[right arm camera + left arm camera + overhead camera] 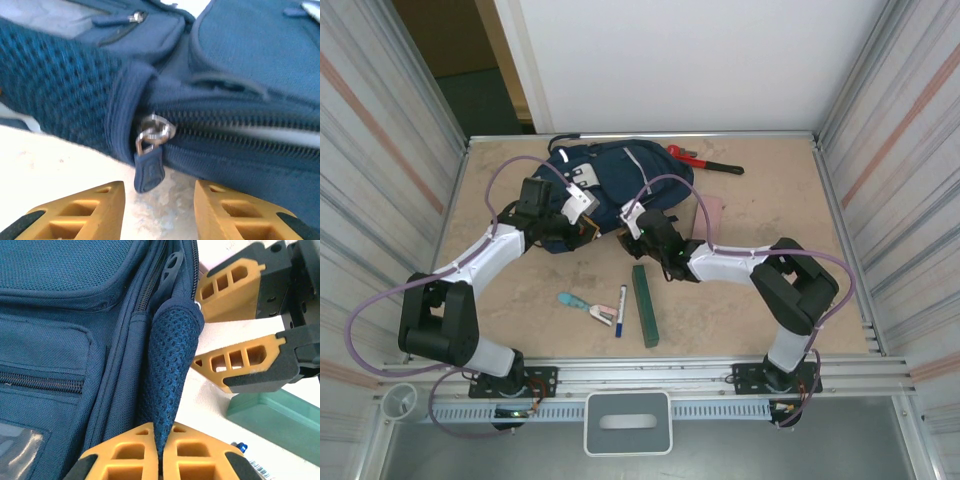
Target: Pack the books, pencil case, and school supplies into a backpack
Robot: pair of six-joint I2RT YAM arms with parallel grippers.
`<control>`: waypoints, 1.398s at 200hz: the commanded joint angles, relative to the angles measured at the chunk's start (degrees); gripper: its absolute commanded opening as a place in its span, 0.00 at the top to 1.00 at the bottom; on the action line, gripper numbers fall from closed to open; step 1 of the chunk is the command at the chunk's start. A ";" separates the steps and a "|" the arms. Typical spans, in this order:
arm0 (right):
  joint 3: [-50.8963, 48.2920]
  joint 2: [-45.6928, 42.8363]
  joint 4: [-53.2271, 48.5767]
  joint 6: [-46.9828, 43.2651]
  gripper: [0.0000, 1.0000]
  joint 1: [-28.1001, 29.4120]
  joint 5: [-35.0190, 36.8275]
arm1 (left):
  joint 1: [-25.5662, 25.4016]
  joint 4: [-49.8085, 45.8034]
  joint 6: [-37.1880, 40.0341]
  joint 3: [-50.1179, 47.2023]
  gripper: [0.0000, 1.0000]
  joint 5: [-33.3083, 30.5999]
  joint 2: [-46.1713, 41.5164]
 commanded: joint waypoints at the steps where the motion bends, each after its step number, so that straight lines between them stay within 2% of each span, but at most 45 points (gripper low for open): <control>1: 2.15 -0.04 2.64 -2.49 0.61 0.71 1.18 | 0.02 2.19 0.74 2.33 0.99 4.66 -1.93; 37: 2.71 -0.14 2.36 -2.58 0.62 1.32 0.79 | 0.02 2.10 0.86 2.02 0.99 4.75 -2.16; 84: 3.42 -0.52 1.32 -2.46 0.88 1.08 4.18 | 0.02 1.94 1.57 1.73 0.99 3.88 -1.82; 117: 0.80 -3.03 0.02 -0.11 1.00 -1.29 2.12 | 0.10 1.75 3.23 1.12 0.99 1.90 -1.91; 152: -2.93 -5.72 -0.89 1.33 1.00 -4.09 -4.12 | 0.46 2.08 4.22 0.24 1.00 0.57 -2.42; 204: -3.03 -7.08 -5.75 5.61 1.00 -10.49 -19.58 | 0.55 3.00 5.78 -0.91 1.00 0.04 -2.93; 226: -3.12 -7.51 -6.50 5.92 1.00 -11.63 -19.69 | 0.63 3.28 6.19 -1.26 1.00 0.00 -3.14; 245: -3.03 -8.53 -9.25 7.70 1.00 -13.91 -16.73 | 0.96 2.16 7.38 -1.36 1.00 -1.38 -3.53; 264: -2.14 -8.88 -14.10 11.30 1.00 -18.39 -14.61 | 2.17 2.23 7.69 -1.95 1.00 -5.31 -4.18; 279: -1.17 -8.48 -17.44 13.47 1.00 -20.78 -16.18 | 2.35 2.54 8.26 -2.39 1.00 -9.98 -4.13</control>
